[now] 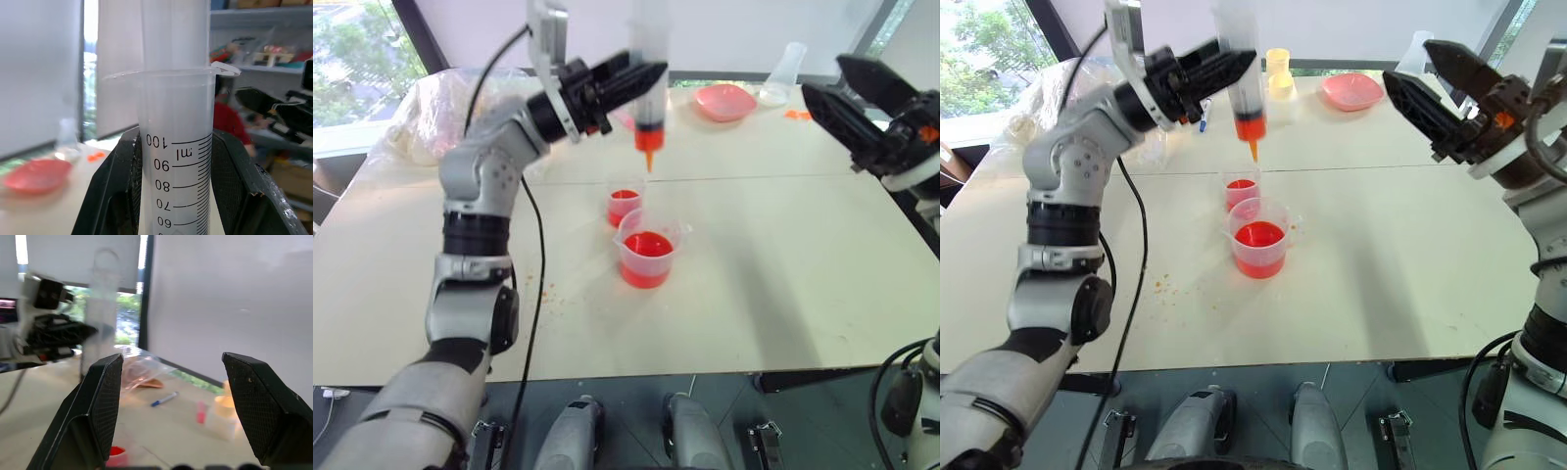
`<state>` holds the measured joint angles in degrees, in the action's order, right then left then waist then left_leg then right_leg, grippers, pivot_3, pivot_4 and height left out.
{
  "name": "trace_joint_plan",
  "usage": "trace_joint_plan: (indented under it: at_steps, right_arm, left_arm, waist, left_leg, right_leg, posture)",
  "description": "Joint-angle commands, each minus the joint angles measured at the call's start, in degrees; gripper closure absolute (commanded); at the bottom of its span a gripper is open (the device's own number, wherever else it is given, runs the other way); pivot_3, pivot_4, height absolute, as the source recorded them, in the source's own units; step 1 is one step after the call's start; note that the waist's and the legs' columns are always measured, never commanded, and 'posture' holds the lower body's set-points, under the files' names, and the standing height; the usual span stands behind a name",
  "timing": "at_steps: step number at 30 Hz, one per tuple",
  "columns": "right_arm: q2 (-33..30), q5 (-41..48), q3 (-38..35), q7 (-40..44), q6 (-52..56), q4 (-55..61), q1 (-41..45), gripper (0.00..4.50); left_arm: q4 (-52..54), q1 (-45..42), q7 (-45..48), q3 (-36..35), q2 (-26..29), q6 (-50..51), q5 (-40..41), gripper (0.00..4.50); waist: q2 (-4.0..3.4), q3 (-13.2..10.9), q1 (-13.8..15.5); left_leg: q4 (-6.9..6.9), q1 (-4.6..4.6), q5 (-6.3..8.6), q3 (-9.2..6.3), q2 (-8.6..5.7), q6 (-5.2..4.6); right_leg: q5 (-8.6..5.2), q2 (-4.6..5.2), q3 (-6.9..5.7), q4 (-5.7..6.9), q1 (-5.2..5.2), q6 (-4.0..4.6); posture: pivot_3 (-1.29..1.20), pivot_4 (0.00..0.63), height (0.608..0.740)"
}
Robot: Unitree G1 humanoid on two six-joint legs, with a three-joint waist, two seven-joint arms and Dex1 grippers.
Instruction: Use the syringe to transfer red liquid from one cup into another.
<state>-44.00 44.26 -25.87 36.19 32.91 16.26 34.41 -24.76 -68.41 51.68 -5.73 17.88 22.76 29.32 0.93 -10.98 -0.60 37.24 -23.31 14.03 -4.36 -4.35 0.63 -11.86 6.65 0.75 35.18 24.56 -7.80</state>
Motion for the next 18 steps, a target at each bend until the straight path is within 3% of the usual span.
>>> trace_joint_plan:
  at_steps: [1,9,18]
  right_arm:
    - [0.04,-8.67,5.94,0.89,-8.62,-3.1,3.94,1.15]
    - [6.64,-23.86,17.72,0.8,-25.46,-17.66,14.95,1.15]
    - [13.62,-31.78,22.88,2.15,-39.0,-35.97,24.84,1.15]
  left_arm:
    - [-11.91,-3.57,0.5,2.02,-1.25,-12.94,-6.98,3.06]
    - [-28.01,-5.22,2.95,3.34,-2.93,-25.92,-13.76,3.06]
    - [-27.68,-3.56,6.57,2.76,-2.23,-25.72,-13.88,3.06]
  waist:
    - [-0.02,0.01,-0.13]
    - [0.01,-0.01,-0.36]
    - [0.01,-0.02,-0.31]
  left_leg:
    - [-0.01,0.02,0.0,0.03,0.0,0.0]
    - [-0.03,-0.04,0.0,0.11,0.04,0.0]
    - [-0.03,-0.1,0.0,0.0,0.0,0.0]
  right_leg:
    - [0.0,0.0,0.0,0.02,0.0,0.0]
    - [0.01,-0.01,0.01,0.03,0.12,-0.02]
    - [0.02,-0.02,0.0,0.01,0.15,-0.04]
  posture:
    - [0.0,0.15,0.74]
    - [0.0,0.15,0.74]
    - [0.0,0.15,0.74]
